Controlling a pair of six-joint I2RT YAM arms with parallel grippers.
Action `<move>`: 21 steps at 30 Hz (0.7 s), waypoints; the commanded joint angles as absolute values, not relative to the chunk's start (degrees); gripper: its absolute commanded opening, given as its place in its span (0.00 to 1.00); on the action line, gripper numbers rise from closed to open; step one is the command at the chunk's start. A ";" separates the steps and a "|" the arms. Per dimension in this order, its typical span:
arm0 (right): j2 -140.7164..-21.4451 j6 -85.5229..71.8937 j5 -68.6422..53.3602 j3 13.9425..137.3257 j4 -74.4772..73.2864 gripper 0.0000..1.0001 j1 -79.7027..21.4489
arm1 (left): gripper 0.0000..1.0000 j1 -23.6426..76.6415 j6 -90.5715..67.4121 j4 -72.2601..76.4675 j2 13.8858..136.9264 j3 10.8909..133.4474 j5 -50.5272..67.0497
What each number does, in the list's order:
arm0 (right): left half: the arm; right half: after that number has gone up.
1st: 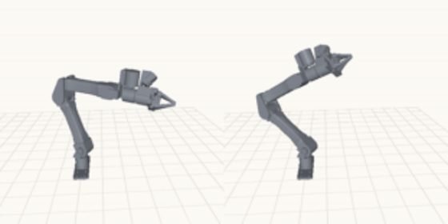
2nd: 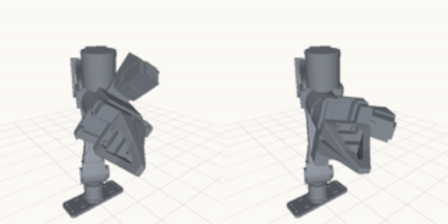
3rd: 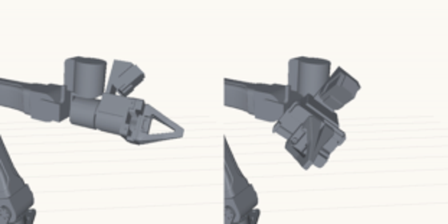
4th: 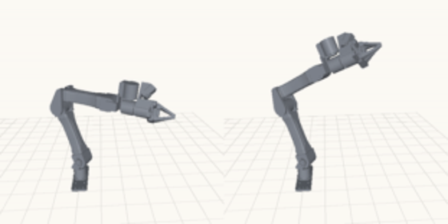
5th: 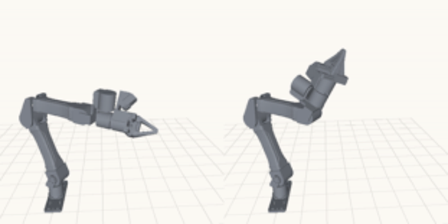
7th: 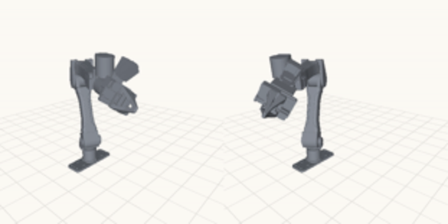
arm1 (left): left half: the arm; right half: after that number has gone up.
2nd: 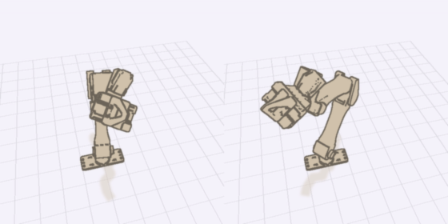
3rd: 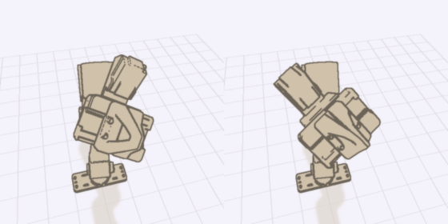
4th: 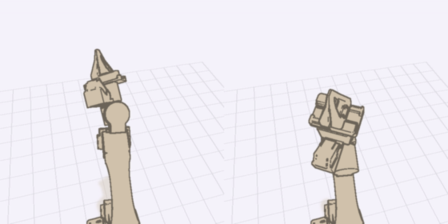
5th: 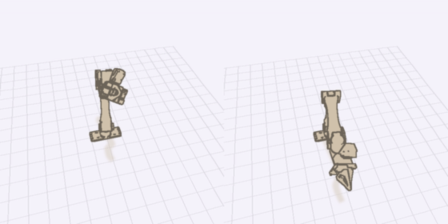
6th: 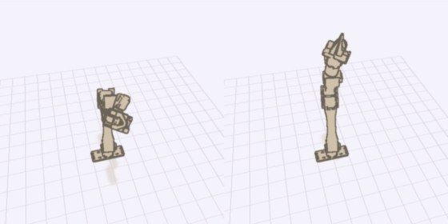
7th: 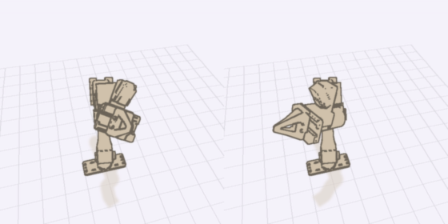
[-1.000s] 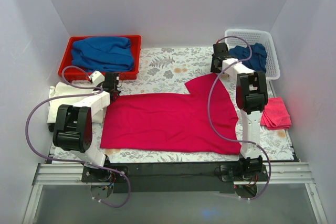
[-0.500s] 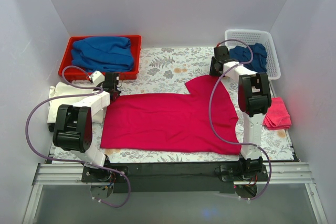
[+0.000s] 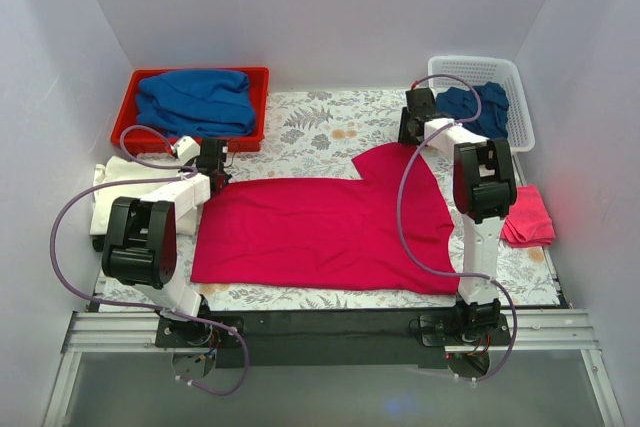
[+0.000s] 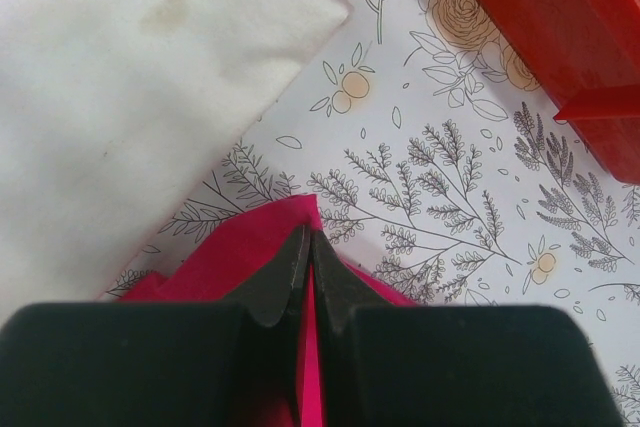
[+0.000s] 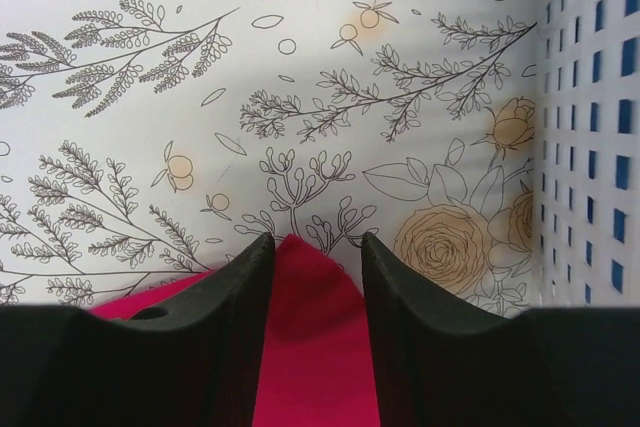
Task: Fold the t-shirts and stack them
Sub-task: Grap the side of the flattened tshirt furthest away from the robot with both arms
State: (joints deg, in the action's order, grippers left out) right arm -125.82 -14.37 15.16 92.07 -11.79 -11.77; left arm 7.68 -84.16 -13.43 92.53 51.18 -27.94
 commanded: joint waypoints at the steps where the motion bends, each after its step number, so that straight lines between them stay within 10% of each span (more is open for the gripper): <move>1: -120.59 -13.10 17.32 92.02 -8.79 0.47 -12.13 | 0.00 7.73 -83.41 -13.27 92.37 52.56 -28.30; 21: -125.68 -13.97 16.00 94.39 -10.54 0.48 -12.22 | 0.00 7.73 -83.15 -13.18 92.11 52.73 -28.83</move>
State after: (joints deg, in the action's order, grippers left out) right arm -123.17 -13.56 16.10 92.14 -10.09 -12.03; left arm 7.68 -83.74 -13.43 92.55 51.18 -27.79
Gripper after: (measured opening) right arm 0.484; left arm 0.008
